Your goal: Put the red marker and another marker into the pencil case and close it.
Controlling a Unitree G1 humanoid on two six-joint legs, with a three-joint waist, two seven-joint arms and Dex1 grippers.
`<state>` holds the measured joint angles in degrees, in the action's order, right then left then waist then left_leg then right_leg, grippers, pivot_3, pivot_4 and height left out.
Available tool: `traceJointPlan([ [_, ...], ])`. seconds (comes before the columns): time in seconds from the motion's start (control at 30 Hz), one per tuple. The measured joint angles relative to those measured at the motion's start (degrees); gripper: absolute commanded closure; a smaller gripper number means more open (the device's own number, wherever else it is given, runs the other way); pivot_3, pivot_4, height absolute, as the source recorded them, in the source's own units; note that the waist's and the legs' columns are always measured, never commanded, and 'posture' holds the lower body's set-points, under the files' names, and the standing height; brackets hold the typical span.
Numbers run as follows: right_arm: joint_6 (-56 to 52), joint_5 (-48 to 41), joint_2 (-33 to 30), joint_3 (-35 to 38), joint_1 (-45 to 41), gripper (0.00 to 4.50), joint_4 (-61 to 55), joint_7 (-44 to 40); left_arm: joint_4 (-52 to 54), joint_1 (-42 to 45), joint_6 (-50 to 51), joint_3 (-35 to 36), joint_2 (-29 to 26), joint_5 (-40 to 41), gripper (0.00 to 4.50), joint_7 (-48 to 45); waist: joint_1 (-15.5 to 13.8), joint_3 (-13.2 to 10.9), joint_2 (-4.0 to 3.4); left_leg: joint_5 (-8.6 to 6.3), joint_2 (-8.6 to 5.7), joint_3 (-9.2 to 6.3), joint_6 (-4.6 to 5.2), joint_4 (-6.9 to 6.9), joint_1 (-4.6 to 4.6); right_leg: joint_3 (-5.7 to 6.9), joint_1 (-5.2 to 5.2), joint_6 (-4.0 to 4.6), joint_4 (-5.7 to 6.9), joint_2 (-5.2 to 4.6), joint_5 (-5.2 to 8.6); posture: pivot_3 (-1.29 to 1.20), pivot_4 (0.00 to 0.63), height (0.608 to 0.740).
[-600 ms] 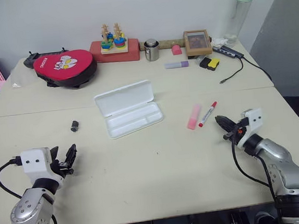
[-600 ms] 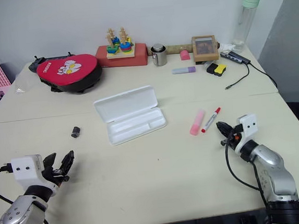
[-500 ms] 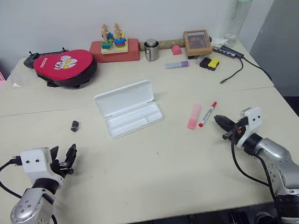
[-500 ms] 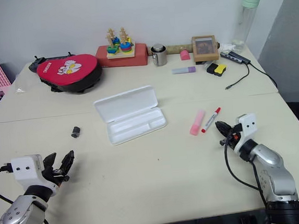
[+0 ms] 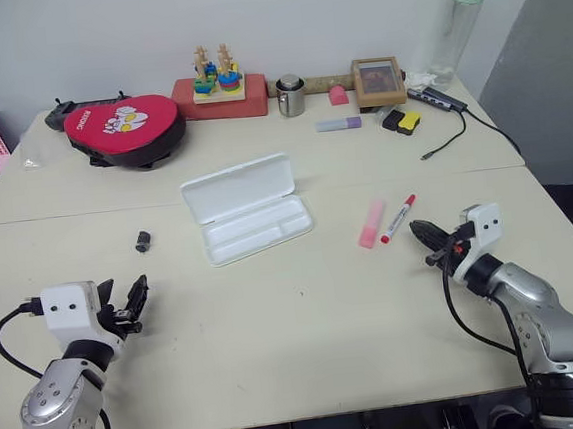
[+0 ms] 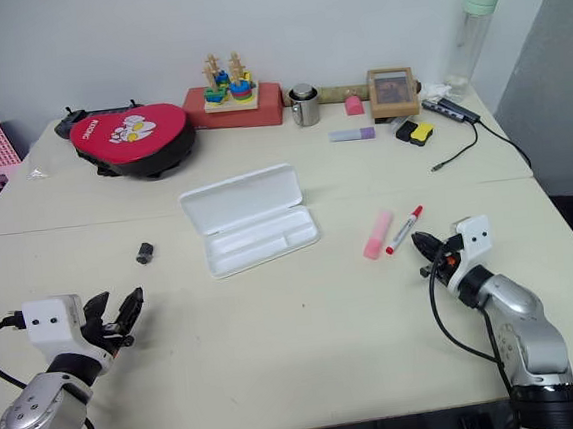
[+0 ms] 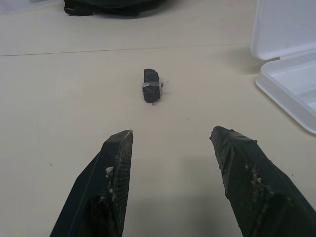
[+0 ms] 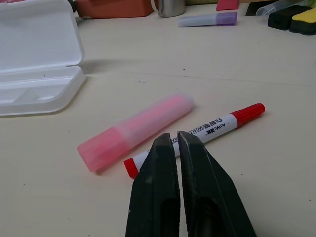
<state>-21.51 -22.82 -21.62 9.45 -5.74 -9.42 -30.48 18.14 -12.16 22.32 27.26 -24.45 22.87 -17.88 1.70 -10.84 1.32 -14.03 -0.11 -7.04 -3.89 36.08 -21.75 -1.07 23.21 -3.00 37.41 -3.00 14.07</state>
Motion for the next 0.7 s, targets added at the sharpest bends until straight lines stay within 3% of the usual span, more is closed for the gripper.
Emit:
traceJointPlan([
  [0.57,-4.0,-1.0,-0.5,-0.9,-0.1,4.31,-3.7,1.8,1.7,-0.6,1.6,0.0,0.2,1.4,1.79,-0.3,0.0,0.0,0.0,0.0,0.0,0.0,0.0,0.0,0.0,0.0,0.0,0.0,0.0,0.0,0.0,0.0,0.15,0.74],
  [0.7,-6.2,-1.3,-0.6,-1.2,-0.4,3.23,-4.1,2.1,1.7,-0.6,2.6,0.0,0.2,2.2,1.81,-0.3,0.0,0.0,0.0,0.0,0.0,-0.01,0.0,0.0,0.0,0.0,0.0,0.0,0.0,0.0,0.0,0.0,0.15,0.74],
])
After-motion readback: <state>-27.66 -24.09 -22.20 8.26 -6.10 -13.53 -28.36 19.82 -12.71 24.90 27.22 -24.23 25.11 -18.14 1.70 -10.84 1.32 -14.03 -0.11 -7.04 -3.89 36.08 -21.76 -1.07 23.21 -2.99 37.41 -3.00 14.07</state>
